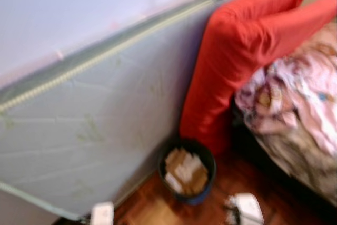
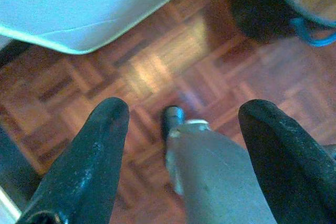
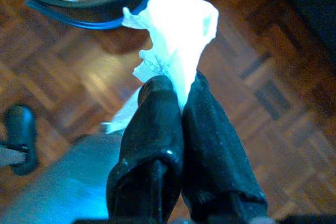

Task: Clean up the room

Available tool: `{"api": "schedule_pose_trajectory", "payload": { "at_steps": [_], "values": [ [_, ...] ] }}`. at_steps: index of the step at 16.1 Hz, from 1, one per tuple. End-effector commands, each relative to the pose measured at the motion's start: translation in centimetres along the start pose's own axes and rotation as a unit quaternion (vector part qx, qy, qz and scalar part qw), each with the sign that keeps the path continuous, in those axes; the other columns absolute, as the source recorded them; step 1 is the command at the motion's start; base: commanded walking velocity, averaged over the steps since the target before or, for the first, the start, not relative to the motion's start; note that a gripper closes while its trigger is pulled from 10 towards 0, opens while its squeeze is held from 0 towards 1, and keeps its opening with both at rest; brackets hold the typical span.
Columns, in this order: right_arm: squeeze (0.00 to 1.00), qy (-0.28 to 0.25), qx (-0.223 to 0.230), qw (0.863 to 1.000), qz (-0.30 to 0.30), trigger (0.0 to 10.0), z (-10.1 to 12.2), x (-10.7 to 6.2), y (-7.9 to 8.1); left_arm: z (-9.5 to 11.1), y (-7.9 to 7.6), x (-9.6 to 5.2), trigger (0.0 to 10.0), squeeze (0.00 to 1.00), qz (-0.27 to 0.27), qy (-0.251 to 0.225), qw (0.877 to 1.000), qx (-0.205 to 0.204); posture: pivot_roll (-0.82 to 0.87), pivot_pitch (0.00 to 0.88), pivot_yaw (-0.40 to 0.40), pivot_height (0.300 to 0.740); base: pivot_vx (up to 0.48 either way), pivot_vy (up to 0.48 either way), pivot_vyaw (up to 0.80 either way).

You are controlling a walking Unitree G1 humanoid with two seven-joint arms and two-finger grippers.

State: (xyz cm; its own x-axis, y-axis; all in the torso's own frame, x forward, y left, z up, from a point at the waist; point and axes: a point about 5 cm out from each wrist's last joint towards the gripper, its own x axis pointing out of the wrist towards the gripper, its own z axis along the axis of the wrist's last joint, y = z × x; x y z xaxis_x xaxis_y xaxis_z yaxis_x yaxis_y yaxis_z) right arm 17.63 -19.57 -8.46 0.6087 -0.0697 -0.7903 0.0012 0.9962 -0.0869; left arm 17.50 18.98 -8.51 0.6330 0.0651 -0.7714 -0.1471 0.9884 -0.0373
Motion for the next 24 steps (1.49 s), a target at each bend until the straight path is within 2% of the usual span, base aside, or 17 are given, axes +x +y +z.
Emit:
{"api": "schedule_pose_trajectory", "payload": {
  "at_steps": [1,8,13,15,16,18,20,22,23,24],
  "values": [
    [0.0,-0.002,-0.002,1.0,0.012,10.0,0.3,0.1,0.9,-0.8,1.2,-0.3,10.0,0.0,0.018,0.016,1.0,-0.004,0.02,0.146,-0.01,0.74,0.289,0.0,0.55],
    [0.0,-0.003,0.001,1.0,0.014,10.0,0.3,0.1,0.9,-0.8,1.2,-0.3,10.0,0.0,0.017,0.015,1.0,-0.003,0.02,0.148,-0.01,0.74,0.288,0.0,0.8],
    [0.0,-0.013,0.023,1.0,0.001,10.0,0.4,0.1,0.8,-0.5,0.9,-0.3,10.0,0.0,0.0,-0.008,1.0,0.004,0.02,0.149,-0.012,0.74,0.114,0.0,0.0],
    [0.0,-0.034,0.059,0.998,0.001,10.0,0.6,0.0,0.8,0.2,0.9,-0.2,10.0,0.0,-0.009,-0.023,1.0,0.018,0.03,0.151,-0.016,0.74,0.0,0.0,0.0],
    [0.0,-0.047,0.081,0.996,-0.001,10.0,0.7,0.0,0.7,0.7,0.9,-0.2,10.0,0.0,-0.019,-0.039,0.999,0.023,0.03,0.15,-0.016,0.74,0.0,0.0,0.0],
    [0.0,-0.064,0.088,0.994,0.002,10.0,0.9,-0.1,0.7,1.6,0.8,-0.2,10.0,0.0,-0.023,-0.075,0.997,0.022,0.02,0.152,-0.014,0.74,0.0,0.0,0.0],
    [0.0,-0.088,0.114,0.99,0.003,10.0,1.1,-0.2,0.6,2.2,0.9,-0.4,10.0,0.0,-0.013,-0.116,0.993,0.008,0.03,0.159,-0.016,0.74,0.0,0.0,0.0],
    [0.0,-0.103,0.125,0.987,-0.006,10.0,1.1,-0.4,0.5,2.8,1.4,-0.8,10.0,0.0,0.004,-0.161,0.987,-0.001,0.02,0.16,-0.017,0.74,0.0,0.0,0.0],
    [0.0,-0.11,0.116,0.987,-0.006,10.0,1.2,-0.4,0.5,3.4,1.6,-1.0,10.0,0.0,0.008,-0.191,0.982,-0.002,0.02,0.157,-0.016,0.74,0.0,0.0,0.0],
    [0.0,-0.24,0.097,0.966,-0.001,10.0,6.4,-0.7,-0.1,4.1,1.8,-1.2,10.0,0.0,0.009,-0.215,0.977,-0.003,0.02,0.155,-0.017,0.74,0.0,0.0,0.0]
  ]
}}
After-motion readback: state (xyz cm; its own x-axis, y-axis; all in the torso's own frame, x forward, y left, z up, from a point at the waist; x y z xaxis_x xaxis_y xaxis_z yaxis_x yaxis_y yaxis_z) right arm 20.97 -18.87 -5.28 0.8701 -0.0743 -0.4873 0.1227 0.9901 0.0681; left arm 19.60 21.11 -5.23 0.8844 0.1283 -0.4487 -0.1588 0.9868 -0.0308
